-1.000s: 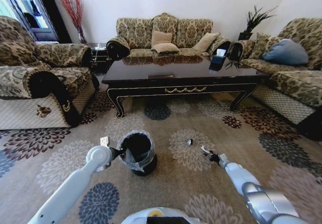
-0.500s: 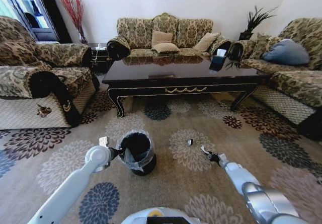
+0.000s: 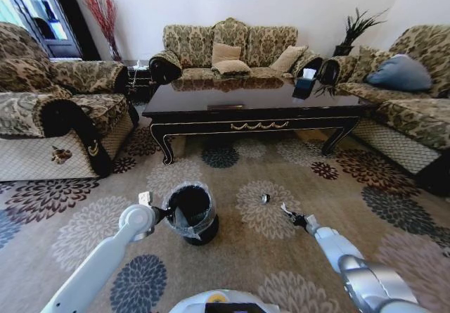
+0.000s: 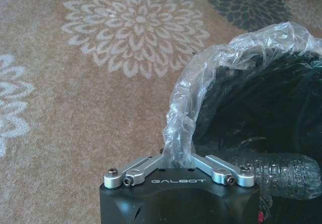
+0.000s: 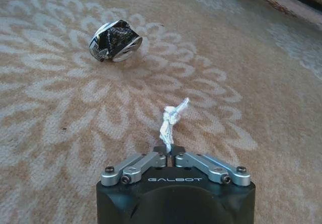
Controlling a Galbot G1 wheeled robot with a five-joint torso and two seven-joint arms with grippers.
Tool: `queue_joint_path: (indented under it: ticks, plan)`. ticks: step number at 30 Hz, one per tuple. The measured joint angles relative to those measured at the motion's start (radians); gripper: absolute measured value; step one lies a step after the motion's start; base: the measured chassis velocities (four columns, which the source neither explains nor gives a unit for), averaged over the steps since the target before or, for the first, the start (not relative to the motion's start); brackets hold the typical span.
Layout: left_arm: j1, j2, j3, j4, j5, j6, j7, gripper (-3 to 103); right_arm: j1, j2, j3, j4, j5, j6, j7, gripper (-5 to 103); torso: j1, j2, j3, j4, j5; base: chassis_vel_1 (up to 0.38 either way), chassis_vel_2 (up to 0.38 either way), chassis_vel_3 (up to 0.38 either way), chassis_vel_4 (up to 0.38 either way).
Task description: Move to the front of the table and pick up the trash from the floor, then place it into the trash bin.
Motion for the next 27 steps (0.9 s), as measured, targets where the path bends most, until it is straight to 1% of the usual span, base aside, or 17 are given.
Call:
queue_joint_path:
  ticks: [1, 2, 4, 11, 14, 16, 17, 18, 19, 21, 22, 23, 25, 27]
  plan:
    - [0.0, 0.0, 0.0, 0.0, 0.0, 0.0, 0.0, 0, 0.0, 0.0, 0.0, 0.0, -0.003, 0.002, 0.0, 4, 0.0, 0.0, 0.0, 0.0, 0.0, 0.0, 0.0, 0.0, 0.0]
    - [0.0, 0.0, 0.0, 0.0, 0.0, 0.0, 0.0, 0, 0.0, 0.0, 0.0, 0.0, -0.003, 0.002, 0.0, 4, 0.0, 0.0, 0.0, 0.0, 0.0, 0.0, 0.0, 0.0, 0.0]
    - [-0.001, 0.0, 0.0, 0.0, 0.0, 0.0, 0.001, 0, -0.001, 0.0, 0.001, 0.0, -0.005, 0.006, 0.0, 1, 0.0, 0.0, 0.0, -0.0001, 0.0, 0.0, 0.0, 0.0, 0.0]
    - [-0.002, 0.001, 0.003, -0.005, 0.0, 0.0, 0.0, 0, -0.01, -0.001, 0.005, 0.011, -0.005, 0.018, -0.001, 0, 0.0, 0.0, 0.0, 0.0, 0.0, 0.0, 0.0, 0.0, 0.0]
    - [-0.002, 0.001, 0.007, -0.01, 0.0, 0.0, 0.0, 0, -0.019, -0.009, 0.005, 0.026, 0.002, 0.03, -0.001, 0, 0.0, 0.0, 0.0, 0.0, 0.0001, 0.0, 0.0, 0.0, 0.0]
    - [-0.004, 0.0, 0.015, -0.012, 0.0, 0.0, -0.002, 0, -0.037, -0.028, 0.001, 0.066, 0.025, 0.042, -0.001, 0, 0.0, 0.0, 0.0, 0.0002, 0.0002, 0.0, 0.0, 0.0, 0.0]
    - [-0.007, -0.002, 0.023, -0.012, 0.001, 0.0, -0.004, 0, -0.057, -0.044, -0.008, 0.106, 0.047, 0.049, 0.003, 0, 0.0, 0.0, 0.0, 0.0004, 0.0001, 0.0, 0.0, 0.0, 0.0]
    - [-0.013, -0.005, 0.032, -0.012, 0.003, 0.0, -0.005, 0, -0.085, -0.065, -0.021, 0.161, 0.069, 0.055, 0.012, 0, 0.0, 0.0, 0.0, 0.0, 0.0001, 0.0, 0.0, 0.0, 0.0]
    - [-0.013, -0.005, 0.032, -0.012, 0.003, 0.0, -0.005, 0, -0.085, -0.065, -0.021, 0.161, 0.069, 0.055, 0.012, 0, 0.0, 0.0, 0.0, 0.0, 0.0001, 0.0, 0.0, 0.0, 0.0]
    - [-0.029, -0.016, 0.057, -0.005, 0.008, 0.0, -0.01, 0, -0.161, -0.11, -0.043, 0.307, 0.114, 0.061, 0.029, 0, 0.0, 0.0, 0.0, 0.0, -0.0003, 0.0, 0.0, 0.0, 0.0]
    - [-0.037, -0.024, 0.069, -0.002, 0.008, 0.0, -0.013, 0, -0.213, -0.132, -0.048, 0.386, 0.142, 0.059, 0.033, 0, 0.0, 0.0, 0.0, 0.0004, -0.0005, 0.0, 0.0, 0.0, 0.0]
    - [-0.037, -0.024, 0.069, -0.002, 0.008, 0.0, -0.013, 0, -0.213, -0.132, -0.048, 0.386, 0.142, 0.059, 0.033, 0, 0.0, 0.0, 0.0, 0.0004, -0.0005, 0.0, 0.0, 0.0, 0.0]
    - [-0.058, -0.045, 0.092, 0.001, -0.003, 0.0, -0.03, 0, -0.347, -0.18, -0.04, 0.583, 0.207, 0.033, 0.035, 0, 0.0, 0.0, 0.0, -0.0007, 0.0013, 0.0, 0.0, 0.0, 0.0]
    - [-0.08, -0.068, 0.117, -0.001, -0.022, 0.0, -0.048, 0, -0.454, -0.215, 0.005, 0.755, 0.245, 0.011, 0.035, 0, 0.0, 0.0, 0.0, -0.0004, 0.0002, 0.0, 0.0, 0.0, 0.0]
